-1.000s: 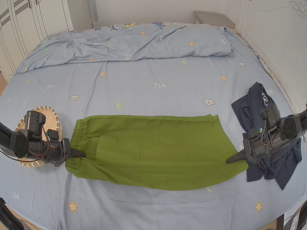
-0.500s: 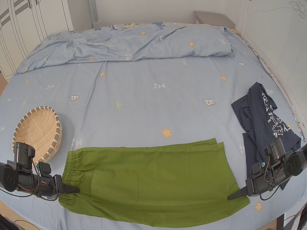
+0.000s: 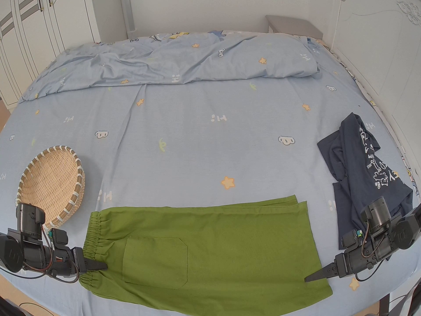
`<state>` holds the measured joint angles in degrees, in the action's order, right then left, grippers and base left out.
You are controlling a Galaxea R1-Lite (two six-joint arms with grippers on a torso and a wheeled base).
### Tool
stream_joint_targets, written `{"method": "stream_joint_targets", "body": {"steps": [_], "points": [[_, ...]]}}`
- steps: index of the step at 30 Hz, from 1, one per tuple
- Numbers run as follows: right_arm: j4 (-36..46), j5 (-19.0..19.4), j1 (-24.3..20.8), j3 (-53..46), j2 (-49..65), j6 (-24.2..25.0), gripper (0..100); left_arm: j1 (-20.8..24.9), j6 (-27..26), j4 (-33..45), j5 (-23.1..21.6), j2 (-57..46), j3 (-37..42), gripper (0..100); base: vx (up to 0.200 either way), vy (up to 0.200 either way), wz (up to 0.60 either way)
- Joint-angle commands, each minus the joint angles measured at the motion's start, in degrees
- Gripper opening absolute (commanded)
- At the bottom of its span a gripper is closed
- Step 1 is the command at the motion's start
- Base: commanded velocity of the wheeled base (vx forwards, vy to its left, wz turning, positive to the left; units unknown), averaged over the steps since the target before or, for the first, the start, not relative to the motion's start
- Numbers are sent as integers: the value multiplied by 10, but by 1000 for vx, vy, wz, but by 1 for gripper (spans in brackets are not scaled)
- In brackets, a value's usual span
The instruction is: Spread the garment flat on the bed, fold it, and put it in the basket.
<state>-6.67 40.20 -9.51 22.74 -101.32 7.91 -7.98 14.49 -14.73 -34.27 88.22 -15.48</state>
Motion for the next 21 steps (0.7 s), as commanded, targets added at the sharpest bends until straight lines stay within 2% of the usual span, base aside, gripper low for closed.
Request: {"method": "stream_joint_targets", "body": {"steps": [1, 7, 13, 14, 16, 21], "points": [[-11, 0, 7, 2, 7, -2, 100, -26, -7, 0, -2, -5, -2, 0, 0, 0, 0], [-30, -7, 35, 35, 86, 9, 100, -63, -44, 13, 2, -58, -9, 0, 0, 0, 0], [-21, -27, 31, 125, 145, 87, 100, -69, -53, 49, 5, -78, -35, 0, 0, 0, 0], [-21, -27, 31, 125, 145, 87, 100, -69, -53, 49, 5, -78, -35, 0, 0, 0, 0], [-11, -28, 31, 156, 154, 107, 100, -86, -73, 74, 10, -83, -60, 0, 0, 0, 0], [3, -28, 33, 166, 154, 105, 100, -103, -98, 168, 39, -95, -134, 0, 0, 0, 0]]}}
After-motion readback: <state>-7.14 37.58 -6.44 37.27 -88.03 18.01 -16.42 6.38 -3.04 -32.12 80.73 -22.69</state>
